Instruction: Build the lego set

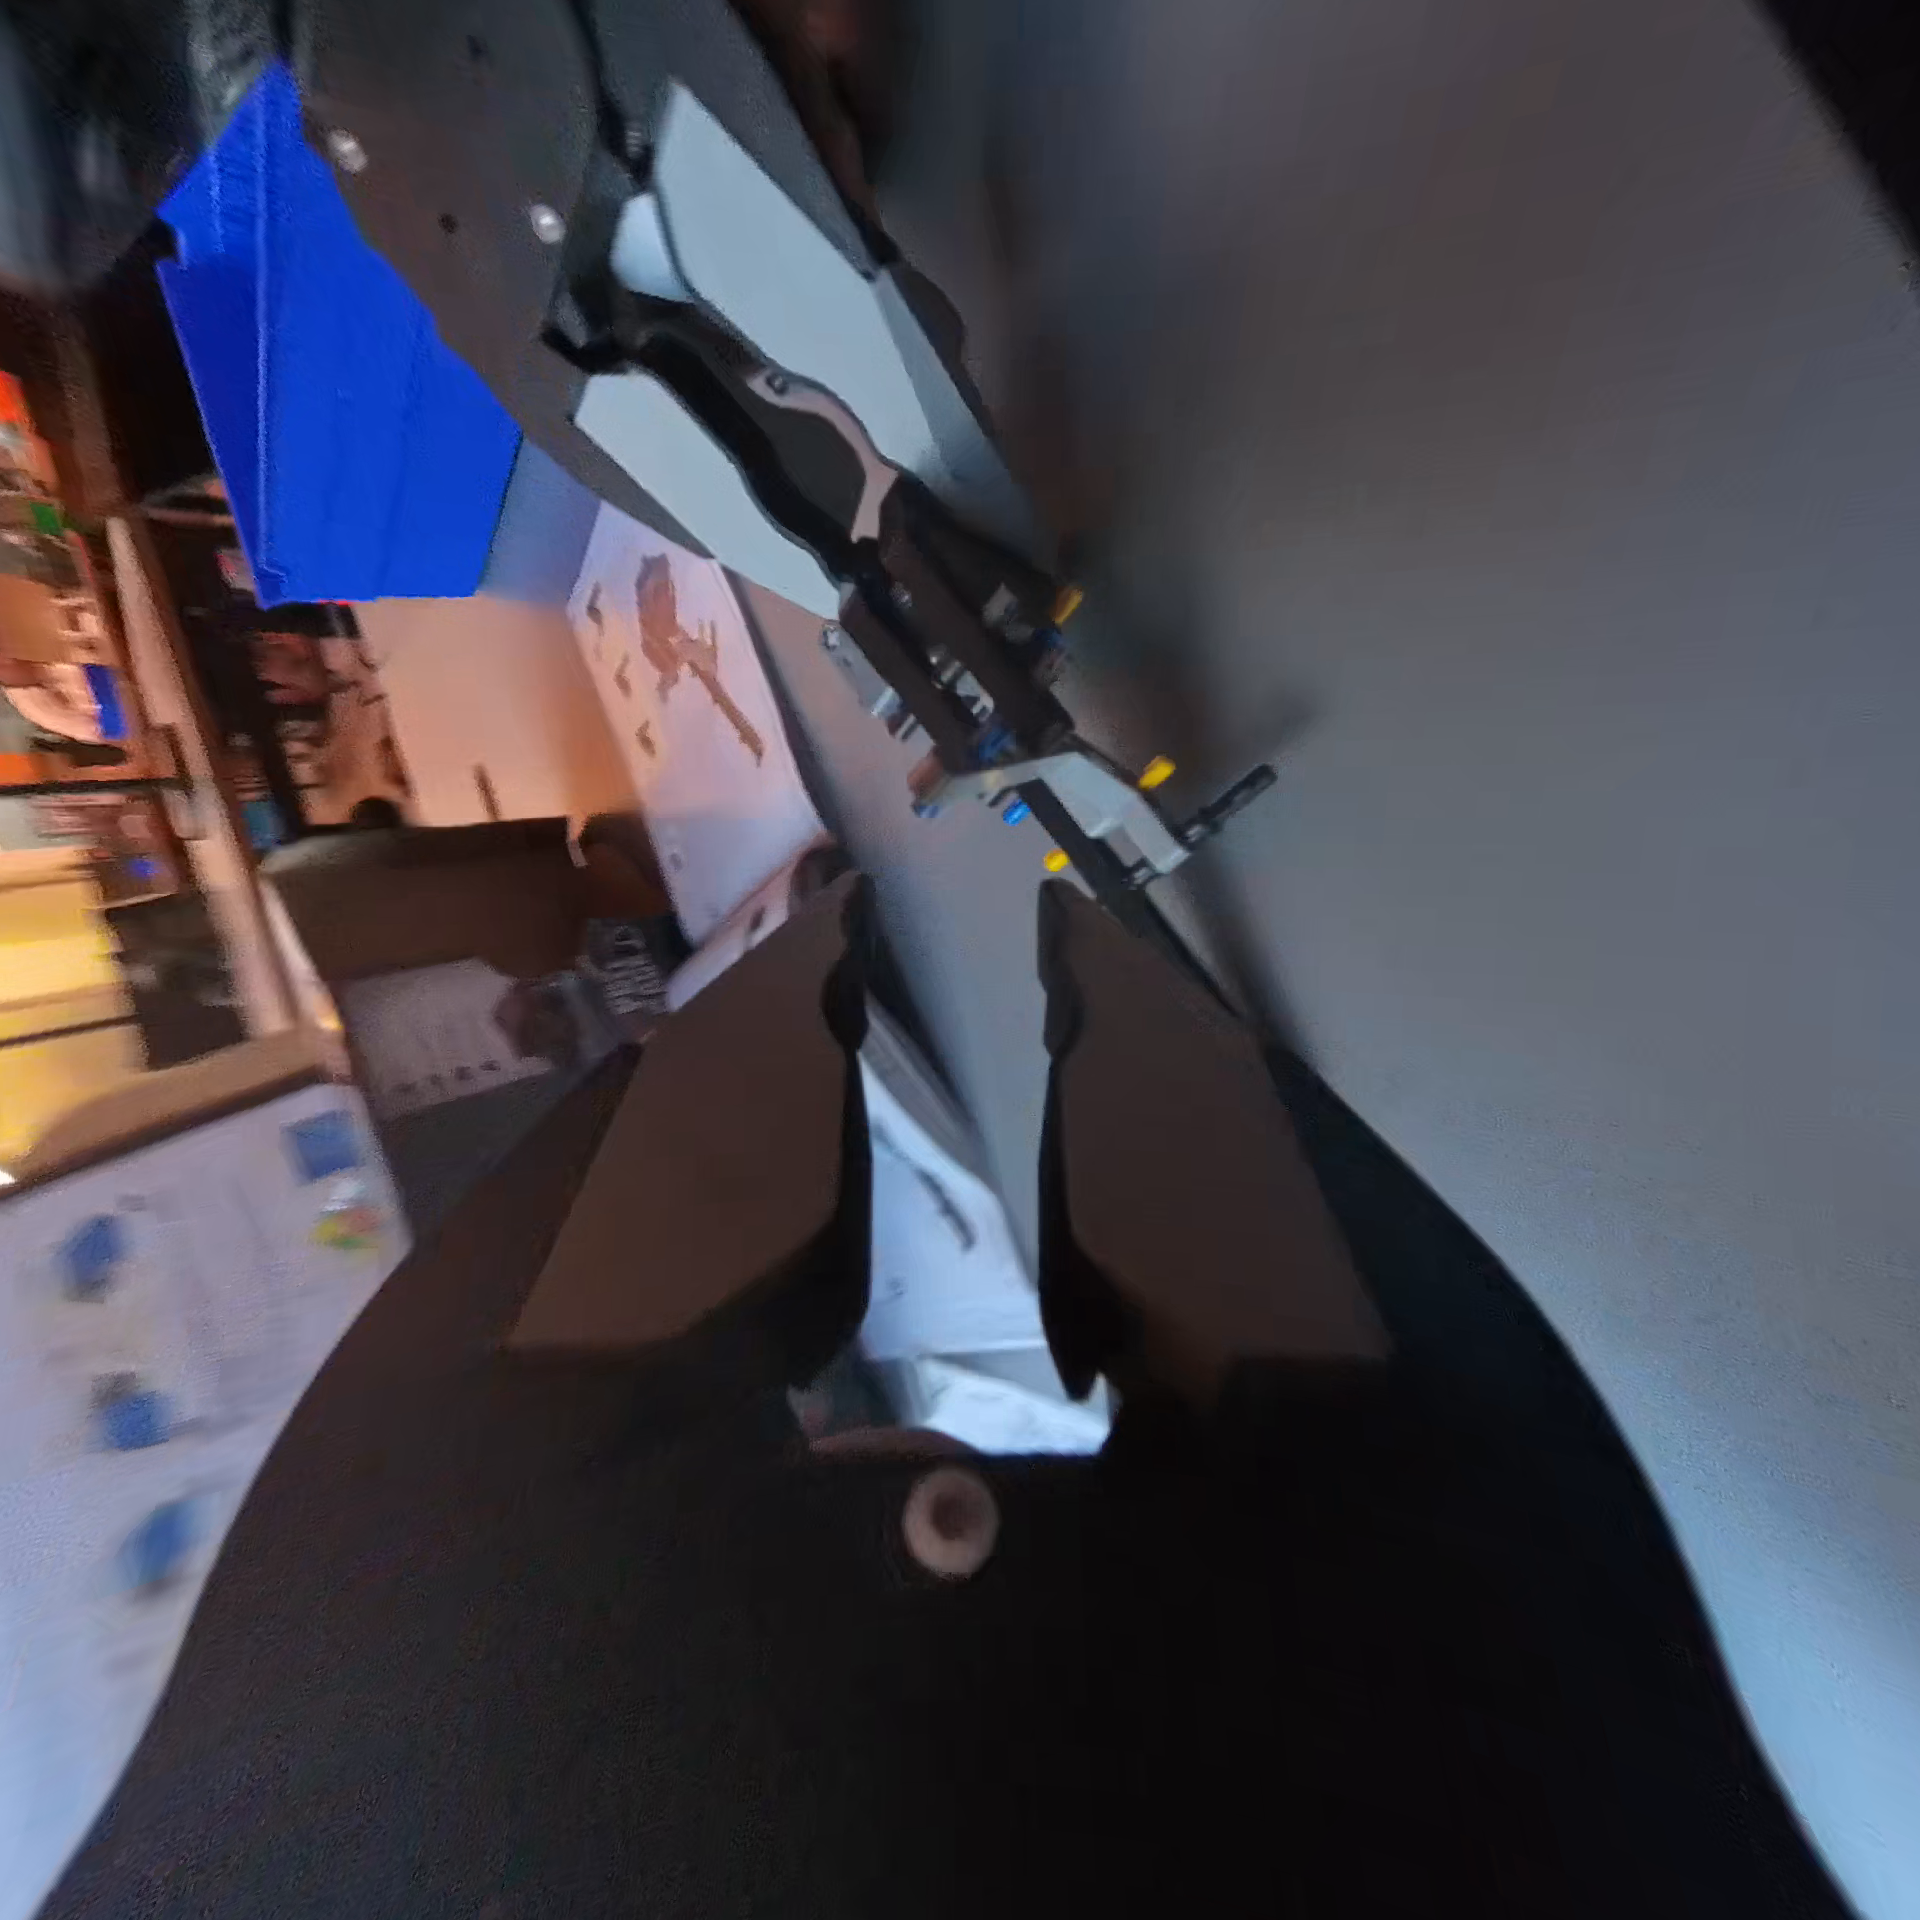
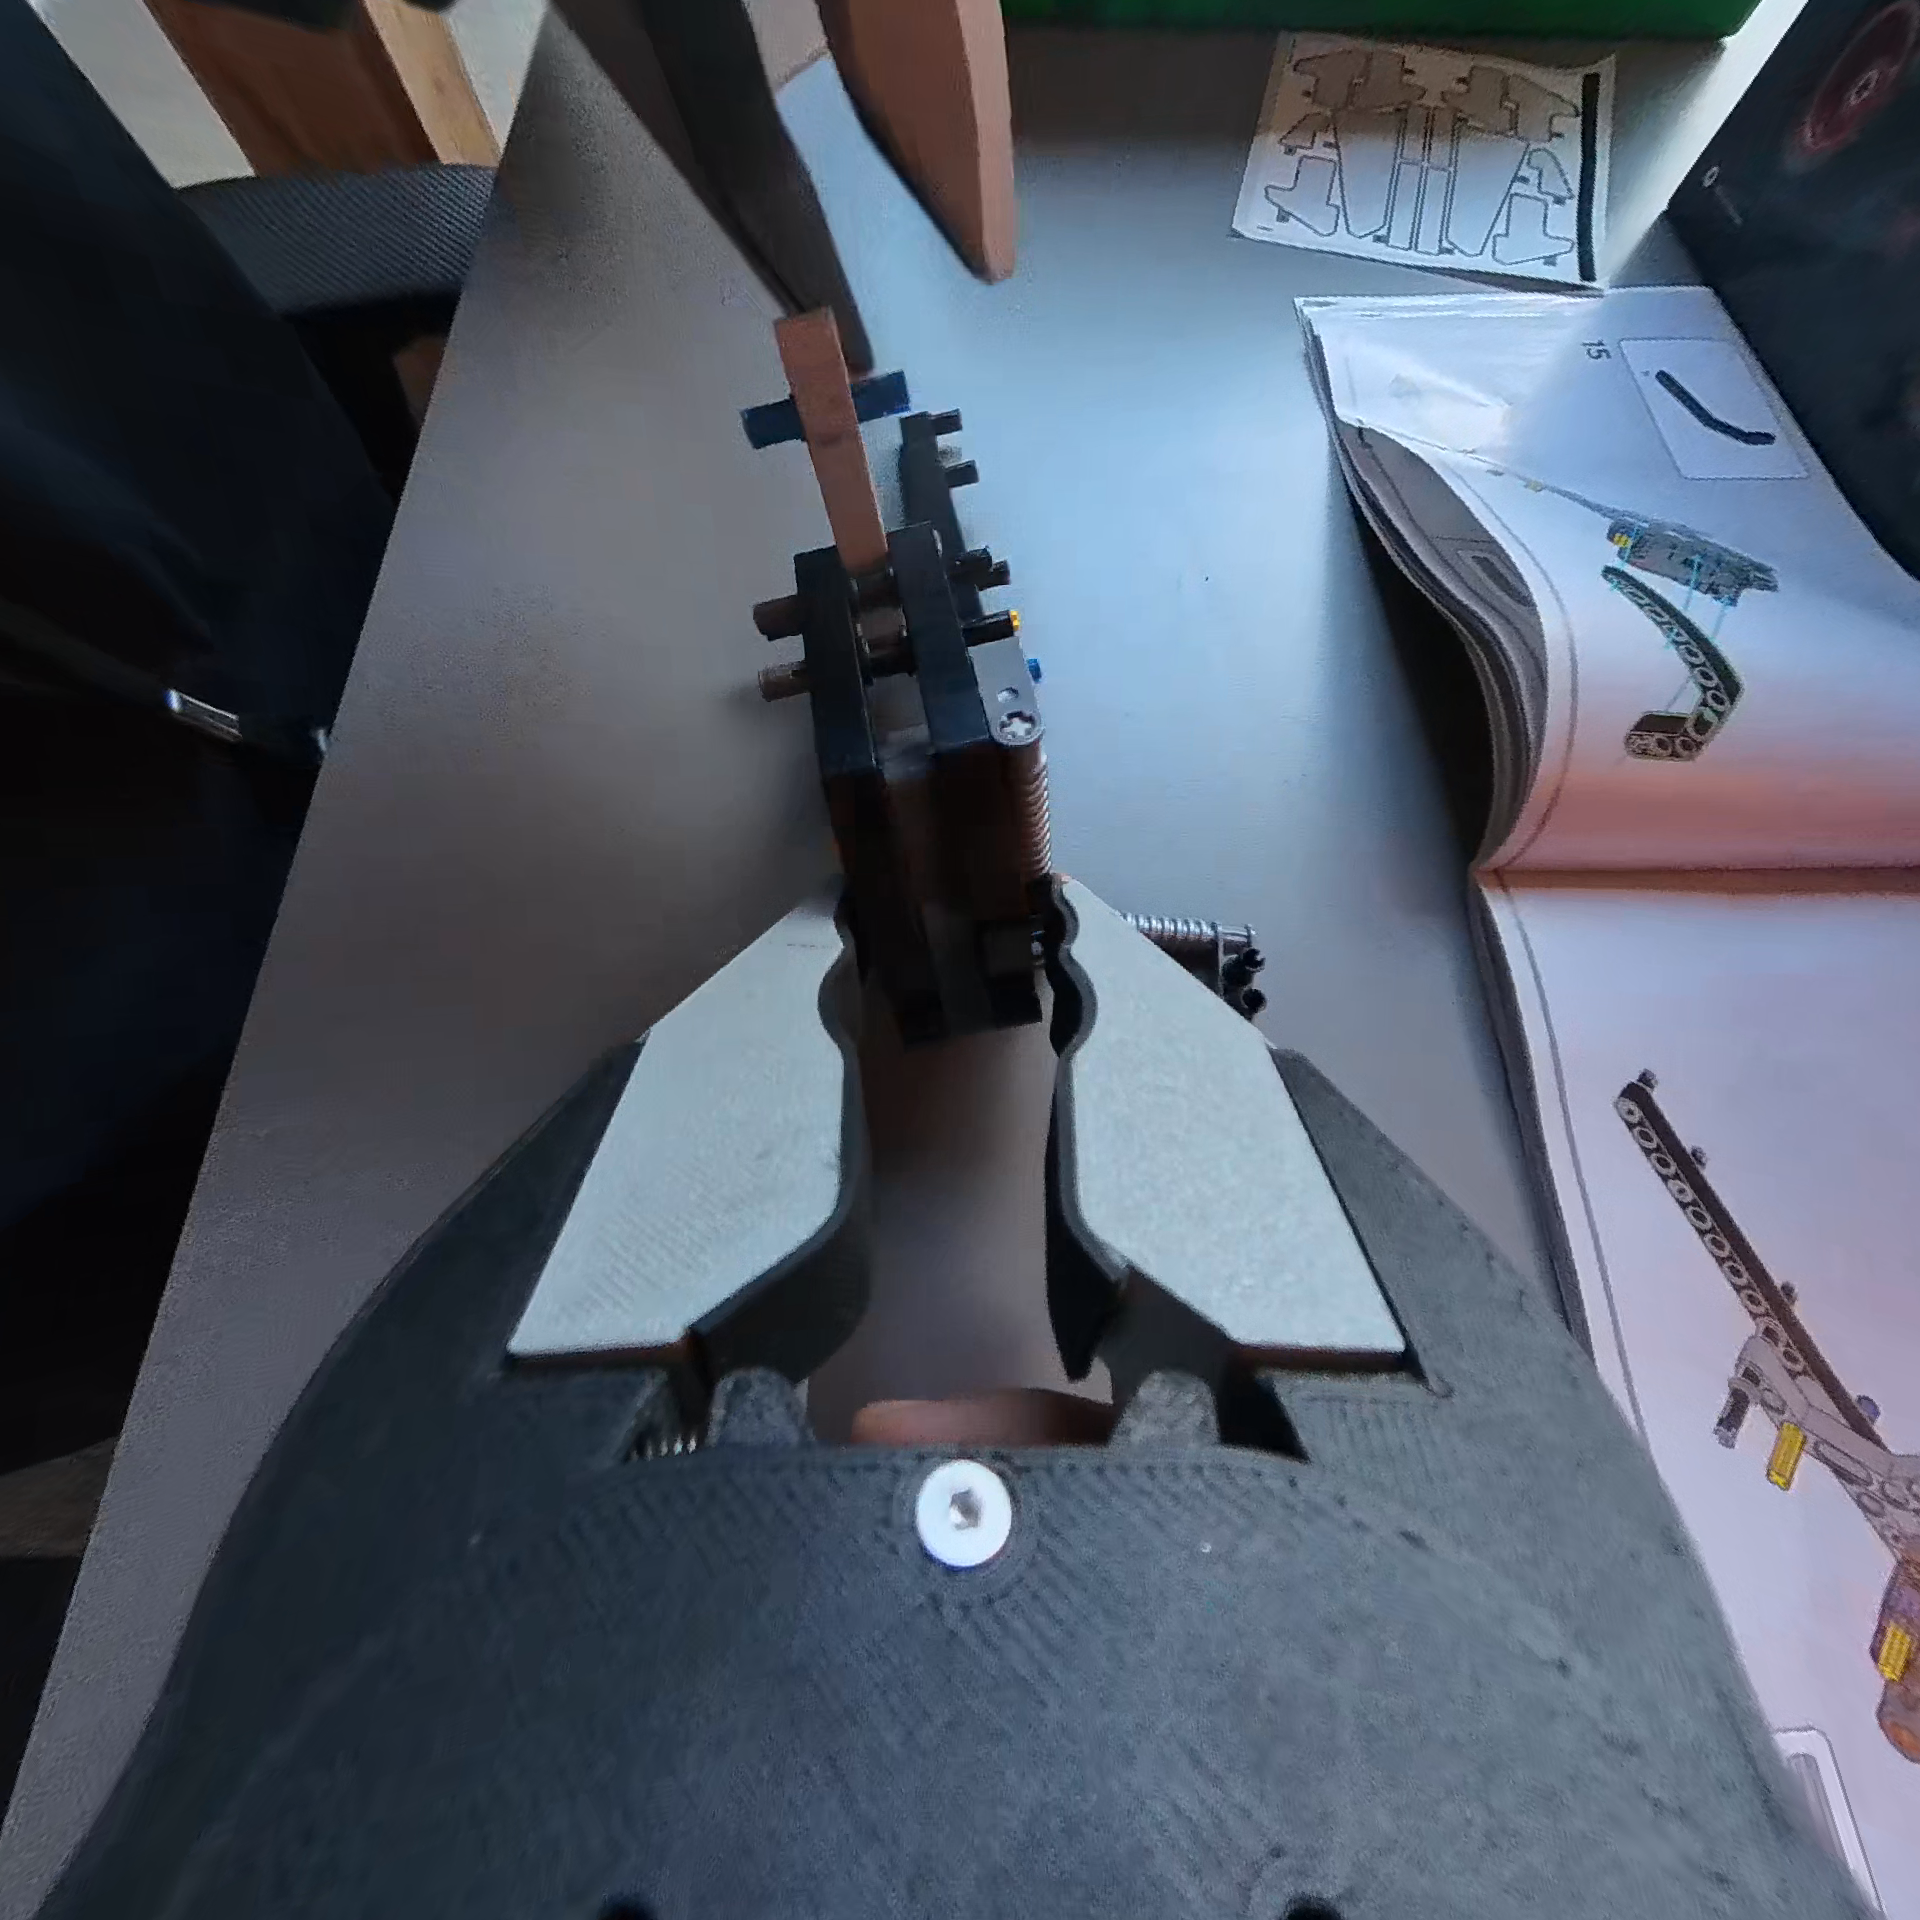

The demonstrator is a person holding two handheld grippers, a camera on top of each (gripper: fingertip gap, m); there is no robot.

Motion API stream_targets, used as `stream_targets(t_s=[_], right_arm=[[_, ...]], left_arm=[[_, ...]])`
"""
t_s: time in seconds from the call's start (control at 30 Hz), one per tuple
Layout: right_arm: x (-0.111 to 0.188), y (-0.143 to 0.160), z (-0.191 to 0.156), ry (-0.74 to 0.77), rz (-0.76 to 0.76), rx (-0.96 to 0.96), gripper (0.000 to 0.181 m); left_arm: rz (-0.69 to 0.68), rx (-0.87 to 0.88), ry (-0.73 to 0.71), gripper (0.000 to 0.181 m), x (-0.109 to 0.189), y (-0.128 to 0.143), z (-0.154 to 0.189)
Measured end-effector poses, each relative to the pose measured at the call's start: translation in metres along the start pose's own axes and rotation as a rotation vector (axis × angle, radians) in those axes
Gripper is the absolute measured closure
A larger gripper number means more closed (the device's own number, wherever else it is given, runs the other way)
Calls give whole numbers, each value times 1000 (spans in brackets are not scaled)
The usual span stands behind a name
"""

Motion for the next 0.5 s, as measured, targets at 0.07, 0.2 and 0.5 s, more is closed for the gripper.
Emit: stream_targets(t_s=[0.07, 0.2, 0.5], right_arm=[[0, 0, 2, 6, -1, -3, 148], [1, 0, 5, 10, 3, -11, 143], [3, 1, 5, 11, 4, 8, 141]], left_arm=[[124, 151, 6, 154, 8, 11, 2], [270, 337, 57, 158, 10, 30, 14], [264, 374, 133, 157, 0, 36, 30]])
Point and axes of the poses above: each gripper's, where its closed fingertips meet, x back along the fingers, y out of its underside, z = x × y across the jaws, the point moved 6 cm from there along x, back along the fingers, and after that the axes turned 11 degrees about z, right-handed, at the moved point
